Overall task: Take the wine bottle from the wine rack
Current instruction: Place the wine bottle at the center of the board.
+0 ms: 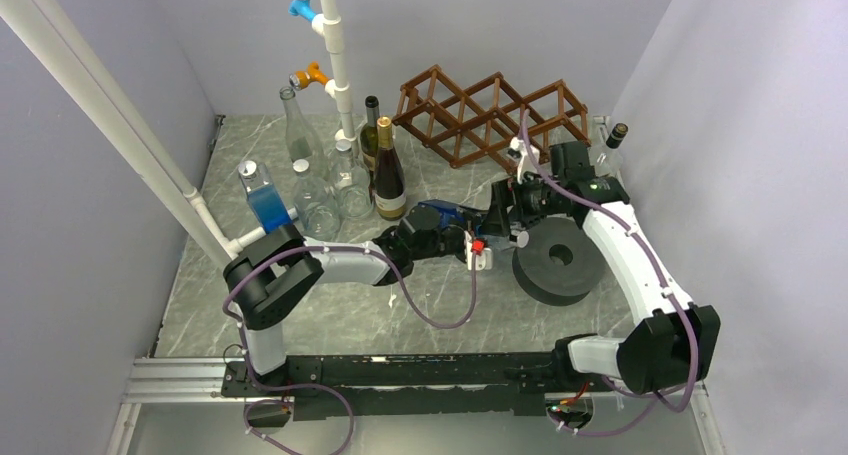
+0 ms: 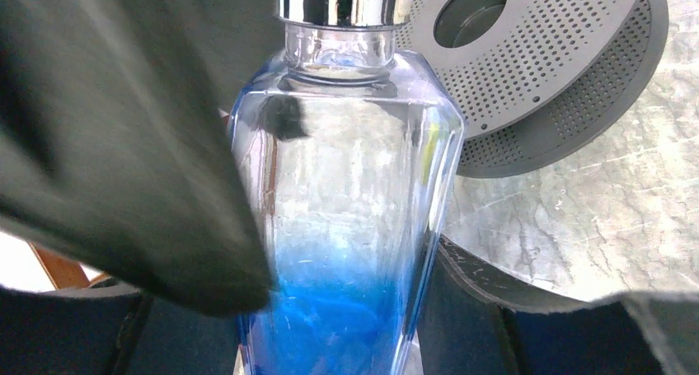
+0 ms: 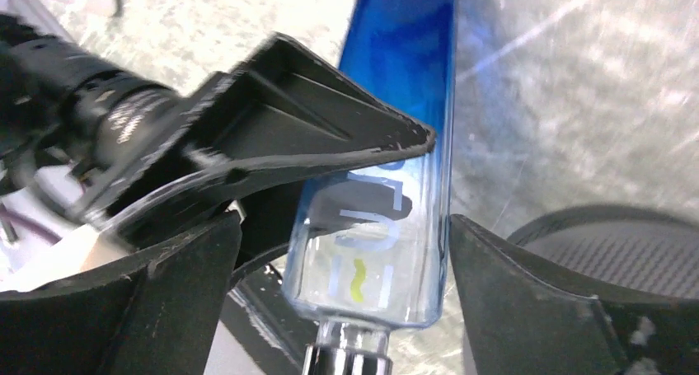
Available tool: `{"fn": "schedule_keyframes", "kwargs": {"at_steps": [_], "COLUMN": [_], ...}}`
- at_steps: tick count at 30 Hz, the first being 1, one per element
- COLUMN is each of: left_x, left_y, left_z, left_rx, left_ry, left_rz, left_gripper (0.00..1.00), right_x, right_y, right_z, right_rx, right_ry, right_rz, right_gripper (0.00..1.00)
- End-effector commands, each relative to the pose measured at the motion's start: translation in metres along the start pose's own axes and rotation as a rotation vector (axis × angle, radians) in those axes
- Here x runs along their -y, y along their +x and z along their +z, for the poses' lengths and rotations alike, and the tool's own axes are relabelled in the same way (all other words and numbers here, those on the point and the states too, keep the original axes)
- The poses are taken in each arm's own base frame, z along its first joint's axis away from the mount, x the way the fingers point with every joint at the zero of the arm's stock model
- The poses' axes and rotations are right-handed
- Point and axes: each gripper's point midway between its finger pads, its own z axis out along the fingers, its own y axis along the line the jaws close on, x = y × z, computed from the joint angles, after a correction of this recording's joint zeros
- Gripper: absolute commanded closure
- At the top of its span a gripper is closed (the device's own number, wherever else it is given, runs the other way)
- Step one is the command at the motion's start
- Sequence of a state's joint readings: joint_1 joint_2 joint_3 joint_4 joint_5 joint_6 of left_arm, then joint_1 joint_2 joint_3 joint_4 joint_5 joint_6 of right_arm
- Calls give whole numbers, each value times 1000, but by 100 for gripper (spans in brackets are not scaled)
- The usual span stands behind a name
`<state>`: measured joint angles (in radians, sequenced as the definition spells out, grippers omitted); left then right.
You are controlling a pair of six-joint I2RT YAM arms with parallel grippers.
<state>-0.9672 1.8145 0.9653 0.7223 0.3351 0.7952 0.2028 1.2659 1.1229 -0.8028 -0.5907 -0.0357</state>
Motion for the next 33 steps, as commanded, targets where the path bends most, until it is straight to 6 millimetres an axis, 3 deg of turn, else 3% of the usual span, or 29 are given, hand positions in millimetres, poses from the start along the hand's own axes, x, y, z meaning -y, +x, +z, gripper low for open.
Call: {"fn": "schedule_keyframes", "kwargs": {"at_steps": [1,11,19,27,33], "left_x": [-17,-17,-18,-18,-22], "left_y": [-24,-38,-61,-75,-78], "left_z": [-8,-20,-37,-53,-66], "left_rx": [77,124,193,243,256], "left_ry": [-35,-35,-27,-41,-84], "left_rz": [-67,-143,-269,-397,-490], "left_gripper": [100,100,100,100,100], "right_x": [-34,-57,-73,-107,-118], "right_y": [-39,-46,-72,-69,-69], "right_z": [-39,-76,-124,-140,-145], "right_rx": [145,229,359,381,402], "right_ry": [-178,-218,-84,-240,-296], "right_rz": [-204,-386,-654,-930,-1030], "right_gripper": [0,0,0,0,0]}}
